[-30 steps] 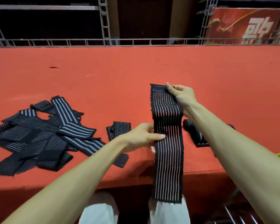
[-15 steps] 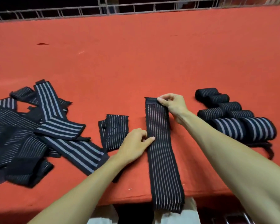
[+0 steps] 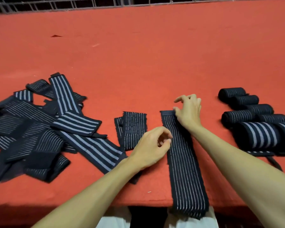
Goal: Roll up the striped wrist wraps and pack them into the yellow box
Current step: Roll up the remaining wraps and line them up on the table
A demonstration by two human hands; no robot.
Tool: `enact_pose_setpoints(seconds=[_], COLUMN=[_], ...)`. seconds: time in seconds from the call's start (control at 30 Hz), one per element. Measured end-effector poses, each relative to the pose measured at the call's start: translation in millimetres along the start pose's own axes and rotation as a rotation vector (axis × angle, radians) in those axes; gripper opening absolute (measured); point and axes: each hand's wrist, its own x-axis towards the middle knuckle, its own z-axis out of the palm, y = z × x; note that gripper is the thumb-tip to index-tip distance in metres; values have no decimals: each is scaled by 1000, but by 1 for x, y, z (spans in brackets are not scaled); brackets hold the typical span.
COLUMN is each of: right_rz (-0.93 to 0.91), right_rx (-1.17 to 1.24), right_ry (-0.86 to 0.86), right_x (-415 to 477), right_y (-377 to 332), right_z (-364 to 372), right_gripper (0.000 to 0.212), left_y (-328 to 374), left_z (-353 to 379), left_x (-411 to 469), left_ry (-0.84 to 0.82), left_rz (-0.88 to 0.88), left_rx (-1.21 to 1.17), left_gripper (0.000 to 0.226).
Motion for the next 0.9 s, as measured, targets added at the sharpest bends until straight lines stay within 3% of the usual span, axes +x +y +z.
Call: enact_pose_setpoints(seconds=[0.17, 0.37, 0.43, 0.5, 0.6, 0.7, 0.8, 0.9], right_rz=[-138, -181, -208, -255, -396, -541, -513, -454], right_rx=[147, 59, 26, 87, 155, 88, 48, 28], right_ry=[-237, -507, -494, -389, -357, -522, -684, -667], right_x=[-12, -29, -32, -37, -45, -56, -61, -58], right_y=[-50, -79, -78, -74, -66, -61, -61, -65], right_z=[-1, 39, 46, 45, 33, 16, 7, 10], right_gripper=[18, 46, 43, 26, 19, 23, 21, 26], left_y=[3, -63, -77, -79, -81, -81, -79, -81], left_z=[-52, -85, -83, -80, -80, -80, -80, -78], left_x=[-4, -20, -25, -25, -23, -23, -23, -24], left_ry=[193, 330, 437, 496, 489, 445, 370, 263], left_rz=[35, -374, -488, -526, -530, -512, -473, -420], left_rx=[-14, -80, -148, -201, -198, -155, -43, 69], left_gripper=[8, 14, 16, 18, 19, 25, 25, 19])
